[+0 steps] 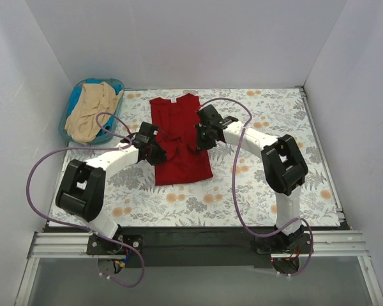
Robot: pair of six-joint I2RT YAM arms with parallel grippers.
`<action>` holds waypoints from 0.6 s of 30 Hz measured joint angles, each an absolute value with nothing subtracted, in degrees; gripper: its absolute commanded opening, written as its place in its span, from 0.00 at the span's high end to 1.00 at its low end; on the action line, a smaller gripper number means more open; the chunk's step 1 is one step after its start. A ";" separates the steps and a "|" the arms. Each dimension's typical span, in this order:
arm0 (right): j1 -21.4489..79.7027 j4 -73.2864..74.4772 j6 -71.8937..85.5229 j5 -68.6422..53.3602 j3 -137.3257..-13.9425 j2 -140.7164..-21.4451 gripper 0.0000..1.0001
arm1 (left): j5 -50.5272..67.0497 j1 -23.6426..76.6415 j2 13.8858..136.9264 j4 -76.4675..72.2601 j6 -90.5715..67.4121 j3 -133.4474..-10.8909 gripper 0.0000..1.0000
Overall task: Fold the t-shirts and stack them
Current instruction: Fold the tshirt
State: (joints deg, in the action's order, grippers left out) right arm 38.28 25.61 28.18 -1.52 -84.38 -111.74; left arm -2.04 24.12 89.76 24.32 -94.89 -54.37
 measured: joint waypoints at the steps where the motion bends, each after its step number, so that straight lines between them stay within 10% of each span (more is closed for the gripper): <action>1: 37.76 25.61 27.99 -1.65 -85.95 -113.27 0.99 | -1.93 23.57 91.26 23.73 -94.80 -55.05 1.00; 18: 31.70 25.45 25.91 -4.29 -94.21 -121.12 0.99 | 0.25 18.26 98.26 19.46 -93.21 -62.57 1.00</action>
